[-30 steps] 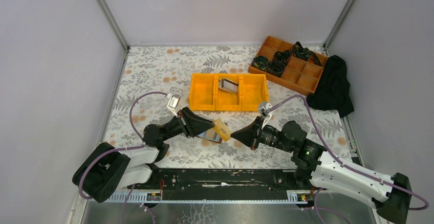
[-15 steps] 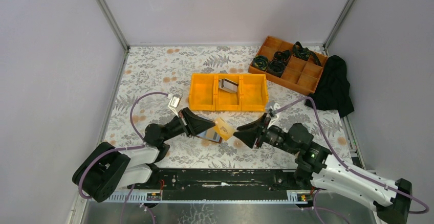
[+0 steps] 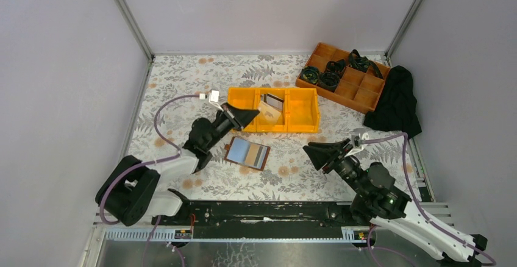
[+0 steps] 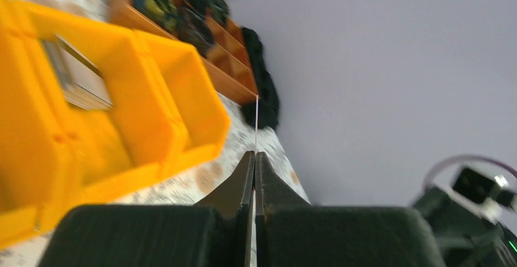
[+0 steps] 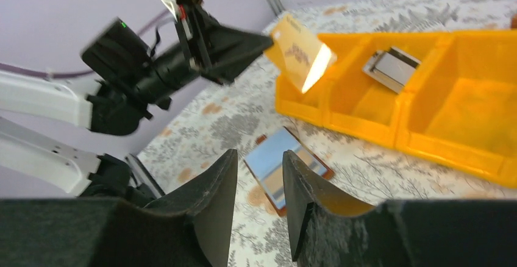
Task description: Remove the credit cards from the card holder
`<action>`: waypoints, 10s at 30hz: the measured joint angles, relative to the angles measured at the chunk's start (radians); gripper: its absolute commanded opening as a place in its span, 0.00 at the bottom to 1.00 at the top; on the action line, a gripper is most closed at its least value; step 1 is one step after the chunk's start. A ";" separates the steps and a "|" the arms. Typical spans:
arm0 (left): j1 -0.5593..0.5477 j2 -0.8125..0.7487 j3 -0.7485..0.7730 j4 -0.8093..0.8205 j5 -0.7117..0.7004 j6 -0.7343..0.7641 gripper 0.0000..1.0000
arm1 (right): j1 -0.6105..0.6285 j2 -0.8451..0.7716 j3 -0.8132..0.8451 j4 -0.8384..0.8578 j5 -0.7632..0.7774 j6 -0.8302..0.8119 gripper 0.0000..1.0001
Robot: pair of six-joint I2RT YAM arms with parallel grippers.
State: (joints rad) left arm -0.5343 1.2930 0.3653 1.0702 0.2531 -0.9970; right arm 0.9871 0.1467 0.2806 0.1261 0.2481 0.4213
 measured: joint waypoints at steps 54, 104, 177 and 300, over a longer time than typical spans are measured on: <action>-0.169 0.718 0.683 -0.331 -0.758 0.301 0.00 | 0.000 0.040 -0.035 -0.211 0.095 0.039 0.32; -0.102 0.573 0.555 -0.334 -0.727 0.382 0.39 | 0.000 0.126 -0.041 -0.149 0.079 0.066 0.36; -0.056 -0.078 -0.062 -0.866 -0.288 0.272 0.00 | 0.117 1.494 0.394 0.231 -0.124 0.069 0.00; -0.172 -0.080 -0.054 -0.881 -0.343 0.296 0.02 | 0.005 1.467 0.473 0.275 -0.238 0.118 0.47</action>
State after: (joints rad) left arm -0.7059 1.2125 0.3115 0.1894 -0.0895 -0.7006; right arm 0.9916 1.6135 0.7540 0.4011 0.0101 0.5392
